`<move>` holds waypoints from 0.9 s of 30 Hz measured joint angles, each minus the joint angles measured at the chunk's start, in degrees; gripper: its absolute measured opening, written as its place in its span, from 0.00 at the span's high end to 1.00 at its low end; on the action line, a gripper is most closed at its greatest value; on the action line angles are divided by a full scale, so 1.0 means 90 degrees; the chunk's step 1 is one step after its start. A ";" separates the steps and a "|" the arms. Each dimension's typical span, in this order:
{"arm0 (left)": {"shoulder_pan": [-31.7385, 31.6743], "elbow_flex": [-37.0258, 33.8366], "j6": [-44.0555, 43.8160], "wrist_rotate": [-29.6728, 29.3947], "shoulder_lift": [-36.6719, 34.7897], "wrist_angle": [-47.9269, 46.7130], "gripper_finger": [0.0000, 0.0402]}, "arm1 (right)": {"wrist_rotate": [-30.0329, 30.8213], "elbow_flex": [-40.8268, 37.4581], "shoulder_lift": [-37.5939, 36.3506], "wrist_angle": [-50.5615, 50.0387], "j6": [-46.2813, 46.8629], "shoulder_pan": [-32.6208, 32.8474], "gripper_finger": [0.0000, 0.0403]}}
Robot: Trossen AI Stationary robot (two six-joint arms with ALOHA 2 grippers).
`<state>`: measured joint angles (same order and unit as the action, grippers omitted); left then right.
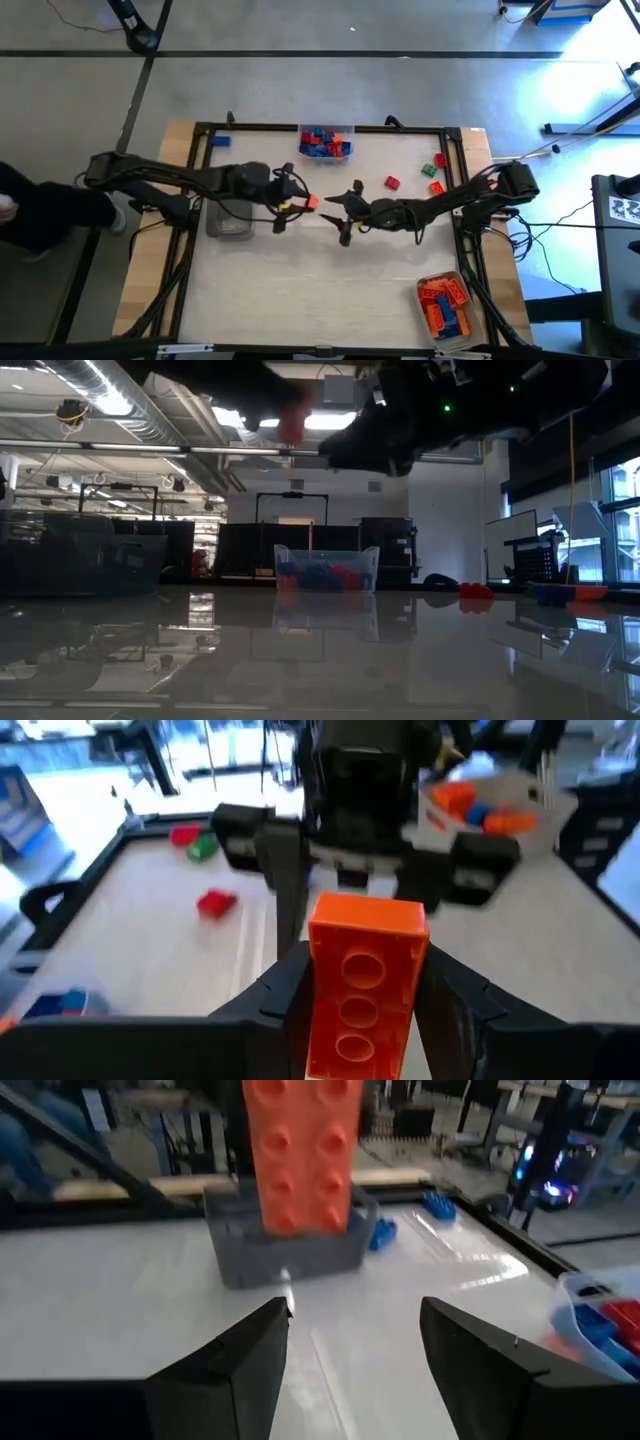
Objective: Sort blocks by size
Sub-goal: Put the orange 8 stud game piece into the gray bin
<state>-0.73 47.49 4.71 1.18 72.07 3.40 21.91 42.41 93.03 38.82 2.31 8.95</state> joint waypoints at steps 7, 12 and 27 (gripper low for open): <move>0.0245 -0.0125 -0.0218 -0.0040 0.0407 0.1450 0.70 | -0.0103 0.0007 0.0339 0.0979 -0.0006 0.0000 0.44; 0.0308 -0.0132 -0.0380 -0.0055 0.0781 0.1938 0.70 | -0.0283 0.0001 0.0421 0.1298 -0.0158 0.0002 0.44; 0.0295 -0.0132 -0.0499 -0.0460 0.0902 0.2017 0.70 | -0.0869 0.0102 0.0408 0.1359 -0.0308 0.0002 0.44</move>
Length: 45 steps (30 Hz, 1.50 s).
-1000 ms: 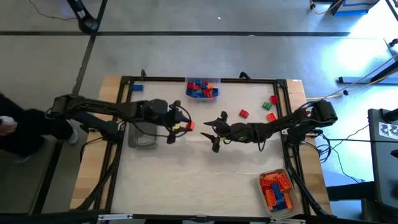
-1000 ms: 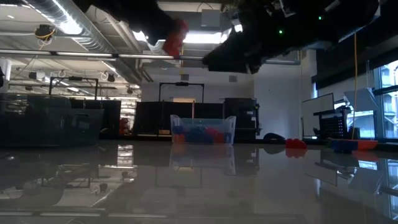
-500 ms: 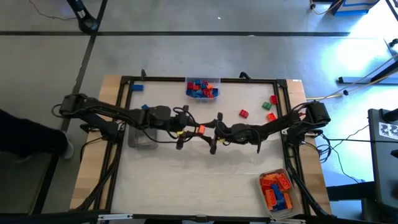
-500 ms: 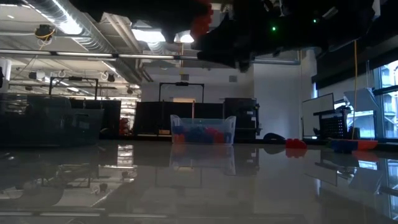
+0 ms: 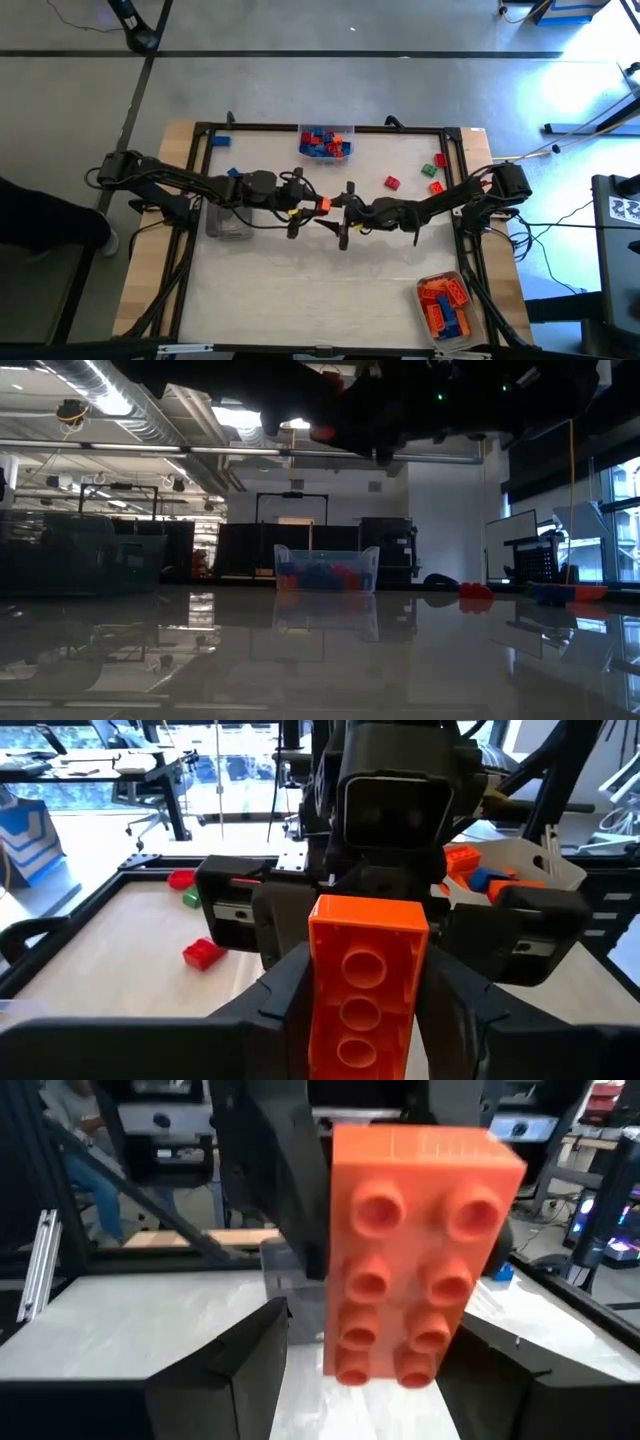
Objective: Sort blocks by size
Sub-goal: Put the orange 8 stud game piece into the gray bin
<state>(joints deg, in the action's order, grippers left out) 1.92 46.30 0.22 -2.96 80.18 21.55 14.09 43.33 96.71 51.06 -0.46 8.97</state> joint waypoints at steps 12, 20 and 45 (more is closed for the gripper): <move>0.0040 0.0000 -0.0035 0.0021 -0.0002 -0.0098 0.62 | -0.0015 -0.0005 0.0000 0.0136 -0.0059 -0.0005 0.67; -0.0052 0.0002 0.0103 0.0024 -0.0436 -0.0876 0.47 | 0.0329 -0.0009 -0.0678 -0.1357 -0.0477 0.0253 0.67; -0.0060 0.0007 0.0164 -0.0029 -0.2142 -0.4523 0.44 | -0.0899 -0.0015 -0.3633 -0.9174 1.1038 0.4617 0.67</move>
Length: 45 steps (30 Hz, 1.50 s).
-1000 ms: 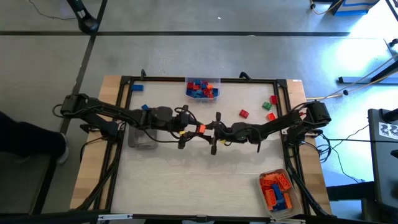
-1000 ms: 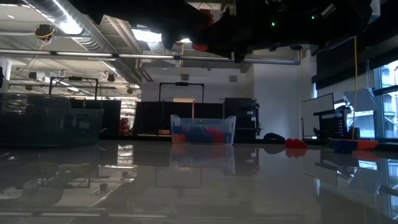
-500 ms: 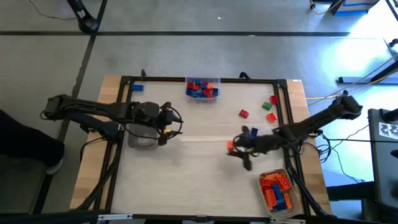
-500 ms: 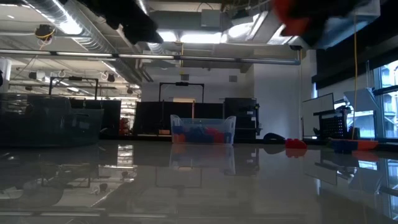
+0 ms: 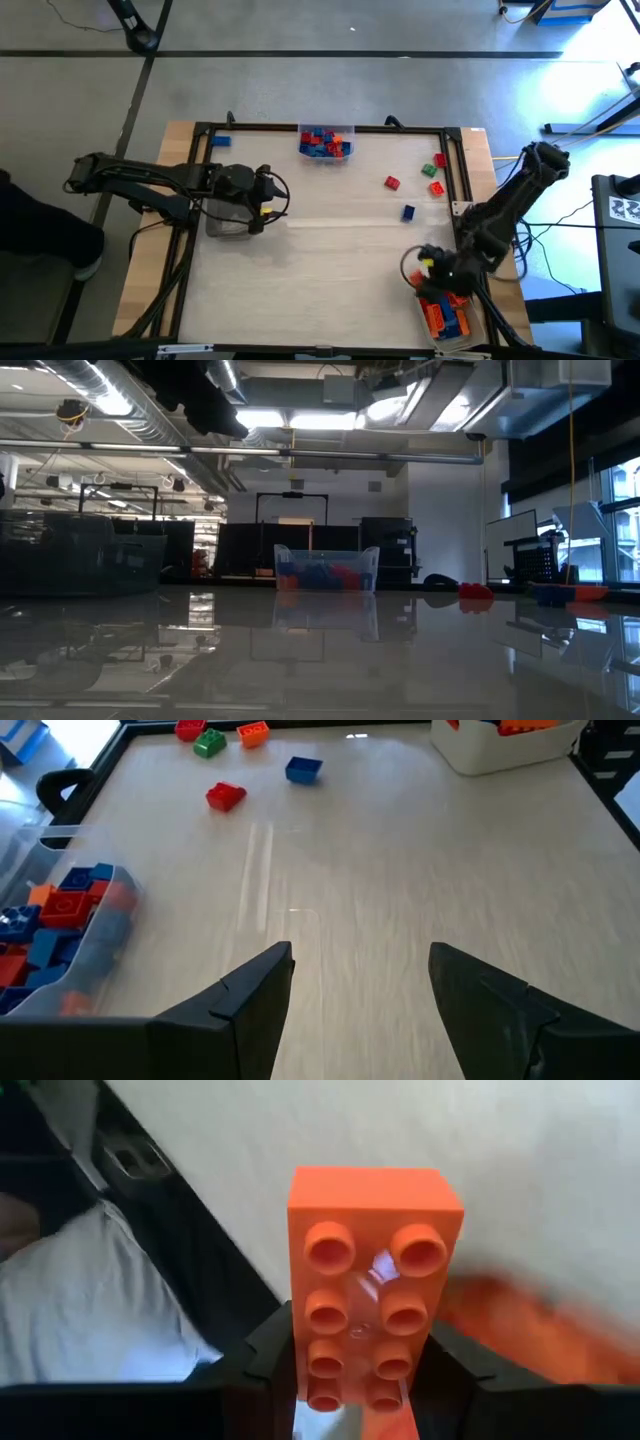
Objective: Sort blocks by size
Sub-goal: Put the orange 8 stud game piece into the gray bin, then put the blue 8 stud game piece into the gray bin
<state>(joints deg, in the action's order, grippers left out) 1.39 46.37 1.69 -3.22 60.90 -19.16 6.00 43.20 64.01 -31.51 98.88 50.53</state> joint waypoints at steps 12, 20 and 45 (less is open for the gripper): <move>-0.0018 0.0000 0.0172 -0.0117 0.0000 -0.0040 0.44 | -0.1091 0.0595 0.1065 -0.0933 0.3371 0.1325 0.67; -0.0151 0.0000 0.0019 -0.0198 0.0002 -0.0211 0.44 | -0.1171 0.0622 0.1046 -0.1160 0.3370 0.1301 0.34; -0.0711 0.0000 -0.3158 -0.1294 0.0314 -0.4026 0.44 | 0.4985 0.1088 0.0228 -0.1005 -0.4770 -0.0590 0.07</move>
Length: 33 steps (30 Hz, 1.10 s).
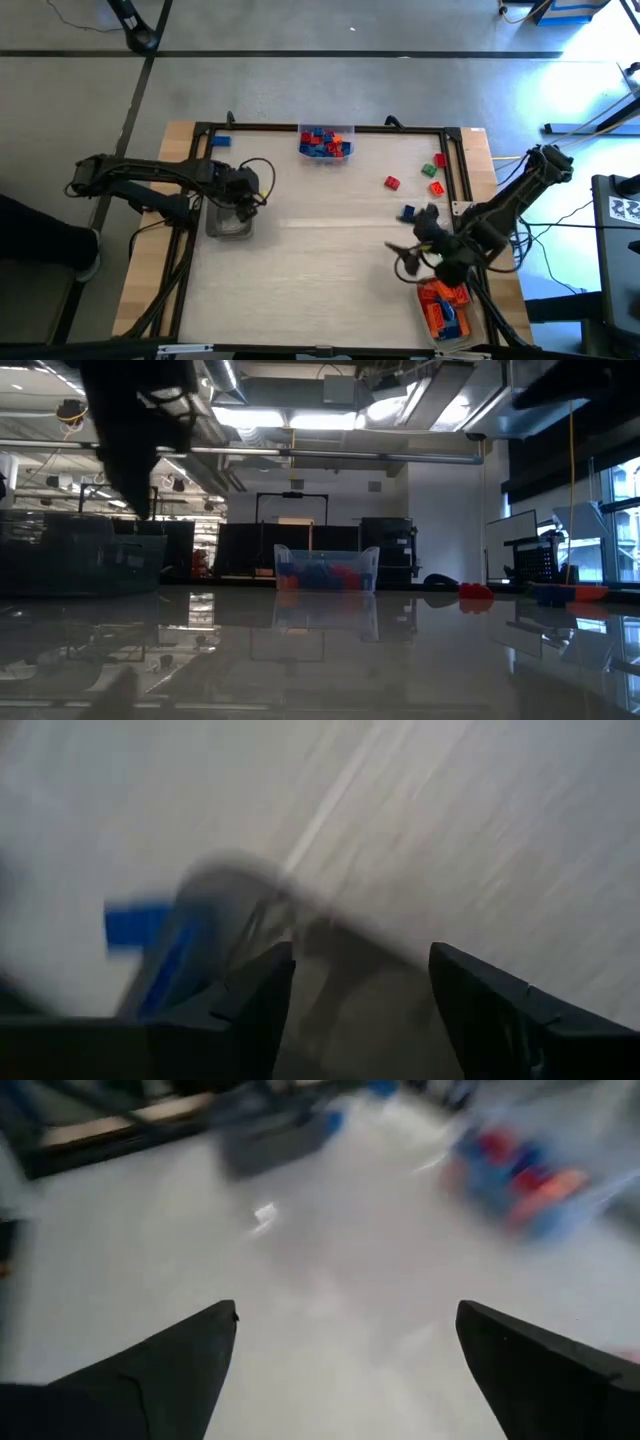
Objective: Sort blocks by size
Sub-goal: Put the blue 8 stud game piece into the gray bin
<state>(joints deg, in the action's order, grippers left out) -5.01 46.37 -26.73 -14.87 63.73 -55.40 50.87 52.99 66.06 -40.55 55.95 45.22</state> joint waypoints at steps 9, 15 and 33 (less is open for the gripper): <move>0.0643 -0.0005 -0.0888 0.0782 0.0752 -0.0818 0.44 | 0.0559 -0.0011 0.0242 -0.0001 -0.1631 -0.1108 0.07; 0.1465 -0.0005 -0.1172 0.1278 0.1300 -0.0842 0.44 | 0.0376 -0.0017 0.0283 0.0004 -0.1923 -0.1363 0.07; 0.2417 0.1175 -0.0804 0.1172 0.0782 -0.0992 0.44 | 0.0699 -0.0017 0.0281 0.0022 -0.1935 -0.1363 0.07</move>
<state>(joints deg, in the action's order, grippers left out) 16.74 56.95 -33.97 -4.32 70.77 -64.32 57.16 52.84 68.60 -40.35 38.54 32.95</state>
